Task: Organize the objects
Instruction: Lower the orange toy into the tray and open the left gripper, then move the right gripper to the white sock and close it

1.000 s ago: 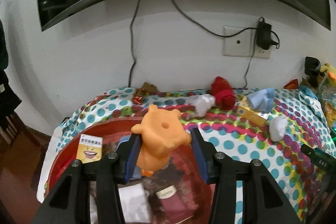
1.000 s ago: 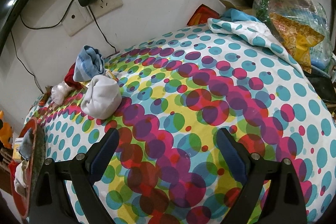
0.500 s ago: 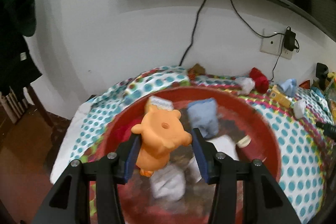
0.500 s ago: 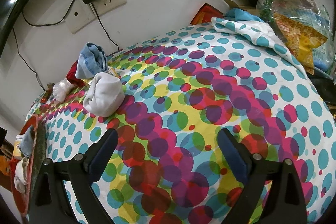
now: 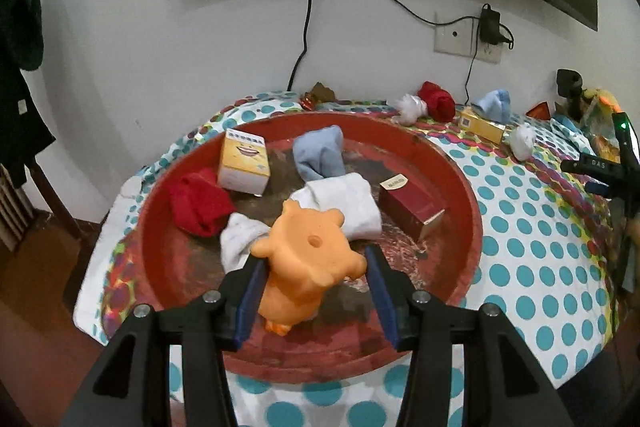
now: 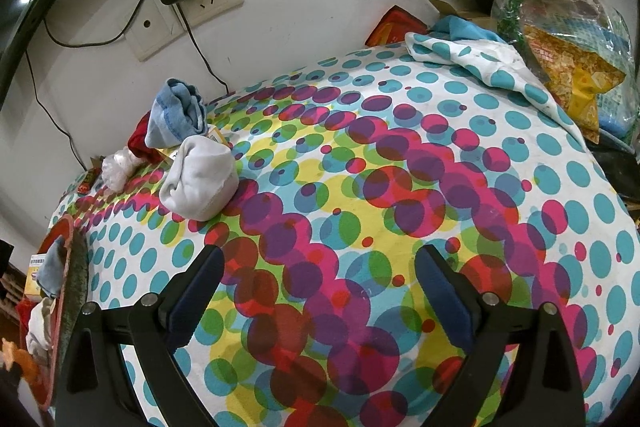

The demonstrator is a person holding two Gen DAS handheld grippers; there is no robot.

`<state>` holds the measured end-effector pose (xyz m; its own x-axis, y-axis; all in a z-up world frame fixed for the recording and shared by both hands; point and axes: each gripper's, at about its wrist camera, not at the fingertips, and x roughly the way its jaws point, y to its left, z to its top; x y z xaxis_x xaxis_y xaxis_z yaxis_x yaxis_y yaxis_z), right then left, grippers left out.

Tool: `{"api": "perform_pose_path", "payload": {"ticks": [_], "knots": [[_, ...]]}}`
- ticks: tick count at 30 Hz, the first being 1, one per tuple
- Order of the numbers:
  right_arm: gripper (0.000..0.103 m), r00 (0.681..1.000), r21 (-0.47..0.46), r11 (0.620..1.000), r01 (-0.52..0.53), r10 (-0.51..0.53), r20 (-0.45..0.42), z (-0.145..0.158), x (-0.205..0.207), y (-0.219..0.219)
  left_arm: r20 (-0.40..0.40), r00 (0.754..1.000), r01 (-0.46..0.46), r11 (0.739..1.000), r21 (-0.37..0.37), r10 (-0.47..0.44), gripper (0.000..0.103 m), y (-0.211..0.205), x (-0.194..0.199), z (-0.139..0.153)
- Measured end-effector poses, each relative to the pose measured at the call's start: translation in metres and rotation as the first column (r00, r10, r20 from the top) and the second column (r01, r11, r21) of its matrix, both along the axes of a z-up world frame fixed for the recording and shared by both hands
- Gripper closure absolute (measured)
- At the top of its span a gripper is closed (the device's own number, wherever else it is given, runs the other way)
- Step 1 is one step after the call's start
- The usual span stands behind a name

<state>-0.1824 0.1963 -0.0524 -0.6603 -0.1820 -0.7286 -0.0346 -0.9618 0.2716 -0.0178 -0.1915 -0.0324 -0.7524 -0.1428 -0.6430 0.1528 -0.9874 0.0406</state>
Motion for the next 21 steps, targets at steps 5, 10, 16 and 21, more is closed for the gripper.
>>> {"api": "perform_pose_path", "payload": {"ticks": [5, 10, 16, 21], "knots": [[0.007, 1.000, -0.001, 1.000, 0.002, -0.002, -0.001, 0.000, 0.000, -0.001, 0.003, 1.000, -0.015, 1.000, 0.000, 0.015, 0.052, 0.008, -0.007, -0.006], [0.007, 1.000, -0.001, 1.000, 0.002, -0.002, 0.000, 0.000, 0.000, 0.000, 0.014, 1.000, 0.001, 1.000, 0.012, -0.002, 0.050, 0.017, -0.011, -0.011], [0.007, 1.000, 0.000, 1.000, 0.002, -0.002, 0.000, 0.000, 0.000, 0.000, -0.007, 1.000, 0.014, 1.000, 0.019, -0.014, 0.042, 0.018, -0.020, -0.014], [0.006, 1.000, -0.002, 1.000, 0.002, -0.002, -0.001, 0.000, 0.000, 0.000, -0.105, 0.994, 0.037, 0.996, 0.076, -0.029, 0.010, 0.017, -0.012, -0.006]]}}
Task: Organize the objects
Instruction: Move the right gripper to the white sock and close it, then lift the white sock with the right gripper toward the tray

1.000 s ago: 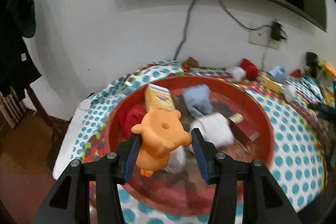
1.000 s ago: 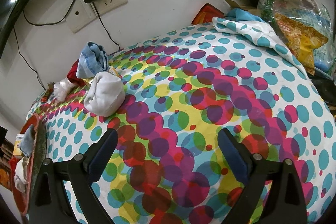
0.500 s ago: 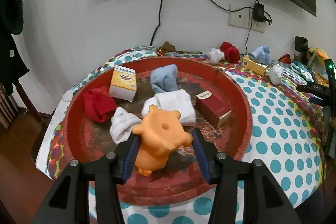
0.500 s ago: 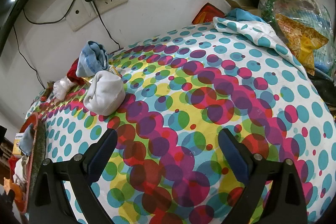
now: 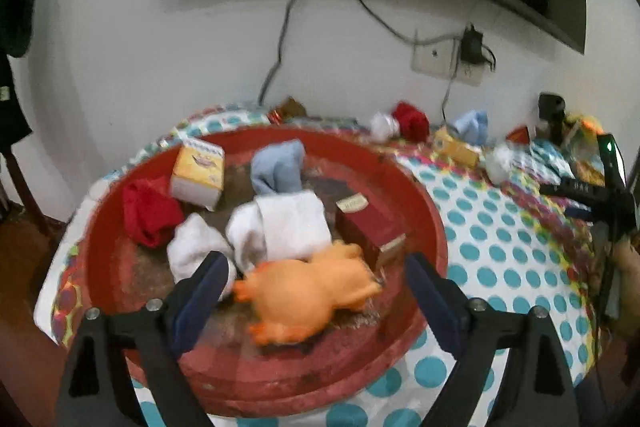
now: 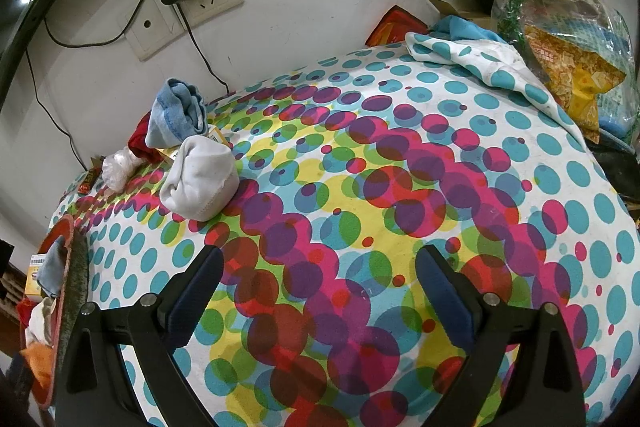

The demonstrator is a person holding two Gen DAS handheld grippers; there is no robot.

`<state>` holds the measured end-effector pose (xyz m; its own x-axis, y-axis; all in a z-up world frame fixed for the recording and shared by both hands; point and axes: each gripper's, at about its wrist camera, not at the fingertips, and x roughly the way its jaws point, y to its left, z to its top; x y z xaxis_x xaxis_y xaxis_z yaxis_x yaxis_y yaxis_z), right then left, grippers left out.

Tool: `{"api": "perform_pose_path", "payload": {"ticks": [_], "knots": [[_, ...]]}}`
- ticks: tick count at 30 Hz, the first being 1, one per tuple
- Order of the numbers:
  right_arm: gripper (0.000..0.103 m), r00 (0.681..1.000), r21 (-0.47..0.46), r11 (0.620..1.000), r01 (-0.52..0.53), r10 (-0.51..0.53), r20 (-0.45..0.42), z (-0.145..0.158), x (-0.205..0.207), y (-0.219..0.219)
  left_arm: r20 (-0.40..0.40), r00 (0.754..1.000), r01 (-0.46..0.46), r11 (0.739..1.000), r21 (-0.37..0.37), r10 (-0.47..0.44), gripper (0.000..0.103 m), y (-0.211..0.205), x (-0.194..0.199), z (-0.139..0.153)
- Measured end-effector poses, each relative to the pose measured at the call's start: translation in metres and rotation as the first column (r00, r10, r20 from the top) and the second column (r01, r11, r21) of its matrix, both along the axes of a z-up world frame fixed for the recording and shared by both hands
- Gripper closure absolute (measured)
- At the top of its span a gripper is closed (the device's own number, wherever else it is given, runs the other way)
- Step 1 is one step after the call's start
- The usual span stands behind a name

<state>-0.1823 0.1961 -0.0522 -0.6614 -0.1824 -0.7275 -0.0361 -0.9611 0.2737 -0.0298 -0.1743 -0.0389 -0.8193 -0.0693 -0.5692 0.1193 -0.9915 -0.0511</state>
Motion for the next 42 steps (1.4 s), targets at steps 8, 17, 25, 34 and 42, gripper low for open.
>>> {"api": "perform_pose_path", "payload": {"ticks": [8, 17, 25, 34, 42], "knots": [[0.006, 1.000, 0.004, 1.000, -0.001, 0.001, 0.002, 0.000, -0.001, 0.001, -0.132, 0.991, -0.044, 0.998, -0.037, 0.039, 0.010, 0.001, 0.040, 0.033], [0.006, 1.000, 0.056, 0.998, -0.020, 0.018, 0.025, -0.001, -0.005, -0.008, -0.178, 0.983, -0.046, 0.998, 0.035, 0.051, 0.010, 0.007, 0.107, 0.013], [0.007, 0.993, 0.217, 0.970, -0.109, 0.115, -0.015, 0.016, -0.013, -0.068, -0.167, 0.985, 0.039, 0.999, 0.021, -0.035, 0.010, 0.022, 0.111, -0.001], [0.028, 0.993, 0.239, 0.965, -0.109, 0.098, 0.060, 0.002, -0.063, -0.112, -0.146, 0.989, 0.030, 0.994, 0.102, -0.015, 0.010, 0.008, 0.107, -0.002], [0.057, 0.996, 0.250, 0.964, -0.086, 0.074, 0.058, -0.002, -0.071, -0.118, -0.126, 0.992, 0.023, 0.986, 0.168, -0.002, 0.010, -0.004, 0.102, -0.003]]}}
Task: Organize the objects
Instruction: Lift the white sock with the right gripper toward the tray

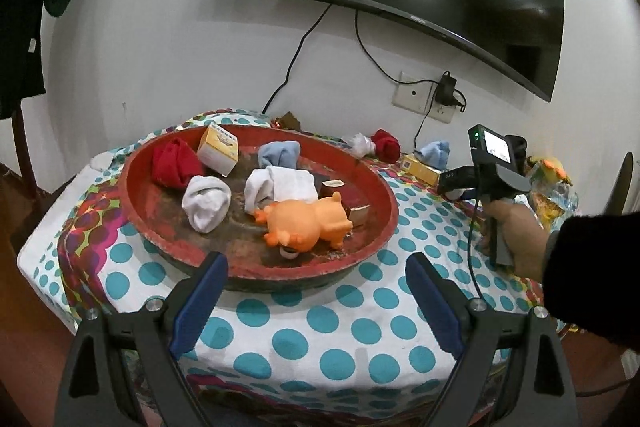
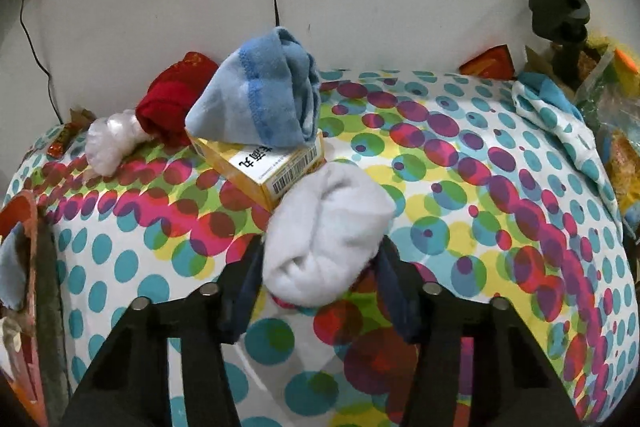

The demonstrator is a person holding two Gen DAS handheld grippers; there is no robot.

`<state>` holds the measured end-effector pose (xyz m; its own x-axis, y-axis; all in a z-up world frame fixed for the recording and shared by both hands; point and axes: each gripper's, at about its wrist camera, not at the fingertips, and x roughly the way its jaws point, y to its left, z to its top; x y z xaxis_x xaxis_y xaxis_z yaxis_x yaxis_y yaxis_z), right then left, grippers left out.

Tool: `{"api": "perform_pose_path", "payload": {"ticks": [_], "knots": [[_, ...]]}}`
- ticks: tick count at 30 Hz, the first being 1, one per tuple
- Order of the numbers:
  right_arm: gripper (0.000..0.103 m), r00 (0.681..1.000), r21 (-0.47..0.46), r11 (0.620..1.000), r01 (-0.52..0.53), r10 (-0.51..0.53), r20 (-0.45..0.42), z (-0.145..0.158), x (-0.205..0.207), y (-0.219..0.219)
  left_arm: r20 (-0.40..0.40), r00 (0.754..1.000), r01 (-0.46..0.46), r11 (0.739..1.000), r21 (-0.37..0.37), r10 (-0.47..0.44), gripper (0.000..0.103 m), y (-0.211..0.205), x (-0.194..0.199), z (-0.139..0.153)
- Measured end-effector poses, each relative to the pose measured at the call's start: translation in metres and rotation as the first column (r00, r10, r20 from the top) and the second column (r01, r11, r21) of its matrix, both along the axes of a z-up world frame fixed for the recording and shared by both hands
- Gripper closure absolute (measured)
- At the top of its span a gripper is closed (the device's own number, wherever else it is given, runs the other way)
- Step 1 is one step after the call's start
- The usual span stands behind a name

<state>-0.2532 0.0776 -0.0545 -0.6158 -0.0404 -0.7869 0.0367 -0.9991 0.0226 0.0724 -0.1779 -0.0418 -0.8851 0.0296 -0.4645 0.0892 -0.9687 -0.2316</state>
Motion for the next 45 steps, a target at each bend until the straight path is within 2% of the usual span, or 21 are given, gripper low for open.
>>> {"api": "perform_pose_path", "payload": {"ticks": [10, 24, 38, 45], "knots": [[0.062, 1.000, 0.003, 1.000, 0.012, -0.012, -0.003, 0.002, 0.008, 0.006, 0.008, 1.000, 0.010, 1.000, -0.023, -0.010, 0.010, 0.007, 0.002, -0.001], [0.063, 0.999, 0.060, 0.998, 0.036, -0.034, -0.027, 0.011, 0.030, 0.032, 0.028, 0.999, 0.022, 0.996, -0.083, -0.019, 0.010, 0.022, 0.002, -0.006], [0.063, 0.995, 0.103, 0.994, -0.033, 0.041, -0.086, 0.042, 0.051, 0.005, 0.027, 0.999, 0.020, 0.997, -0.072, -0.018, 0.010, 0.022, 0.004, -0.004], [0.063, 0.986, 0.095, 0.990, -0.104, 0.115, -0.117, 0.057, 0.068, -0.033, 0.028, 1.000, -0.002, 0.998, -0.060, 0.004, 0.010, 0.017, 0.005, -0.003]]}}
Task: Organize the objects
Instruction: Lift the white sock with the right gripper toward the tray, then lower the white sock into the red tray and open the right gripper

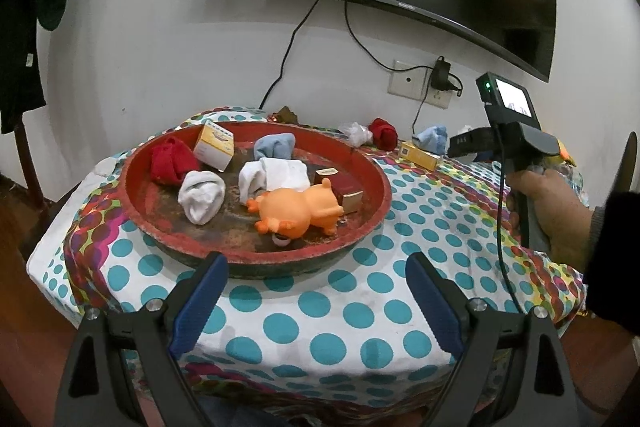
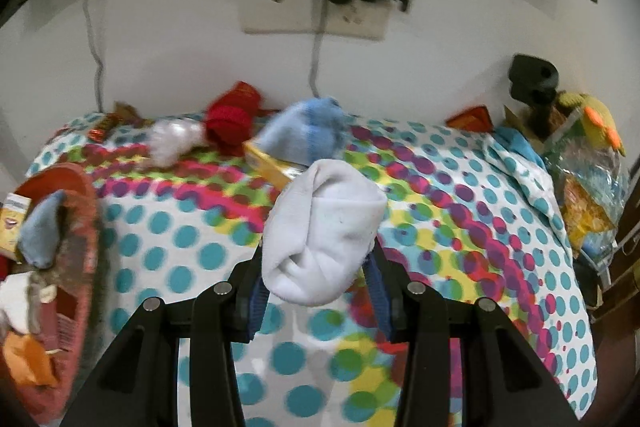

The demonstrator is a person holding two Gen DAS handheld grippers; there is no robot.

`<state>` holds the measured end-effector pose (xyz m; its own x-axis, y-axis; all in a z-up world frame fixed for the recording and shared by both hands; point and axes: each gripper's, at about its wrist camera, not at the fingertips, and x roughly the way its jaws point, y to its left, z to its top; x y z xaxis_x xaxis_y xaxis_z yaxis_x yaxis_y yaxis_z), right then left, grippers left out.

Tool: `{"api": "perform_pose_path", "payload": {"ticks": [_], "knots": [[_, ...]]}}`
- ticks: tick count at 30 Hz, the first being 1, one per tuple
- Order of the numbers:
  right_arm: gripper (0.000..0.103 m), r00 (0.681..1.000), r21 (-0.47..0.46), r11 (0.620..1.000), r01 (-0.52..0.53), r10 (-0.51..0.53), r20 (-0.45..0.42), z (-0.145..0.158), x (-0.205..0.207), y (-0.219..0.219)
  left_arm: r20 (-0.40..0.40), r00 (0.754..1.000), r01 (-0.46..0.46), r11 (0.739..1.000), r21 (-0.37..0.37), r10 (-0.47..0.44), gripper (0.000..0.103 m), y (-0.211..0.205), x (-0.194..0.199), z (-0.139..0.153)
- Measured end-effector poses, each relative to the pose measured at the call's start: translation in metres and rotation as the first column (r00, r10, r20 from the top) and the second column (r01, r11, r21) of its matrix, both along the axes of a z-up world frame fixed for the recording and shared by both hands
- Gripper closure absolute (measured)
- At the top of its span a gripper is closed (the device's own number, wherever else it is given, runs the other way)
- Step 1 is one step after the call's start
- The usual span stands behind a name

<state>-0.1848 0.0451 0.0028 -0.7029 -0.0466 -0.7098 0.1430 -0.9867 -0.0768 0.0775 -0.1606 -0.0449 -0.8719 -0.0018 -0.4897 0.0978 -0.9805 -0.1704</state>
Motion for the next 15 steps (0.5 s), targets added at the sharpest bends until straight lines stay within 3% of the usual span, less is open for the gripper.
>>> {"api": "perform_pose_path", "payload": {"ticks": [15], "knots": [[0.062, 0.967, 0.070, 0.967, -0.246, 0.249, -0.047, 0.021, 0.040, -0.125, -0.012, 0.998, -0.057, 0.998, 0.020, 0.057, 0.010, -0.017, 0.003, 0.005]]}}
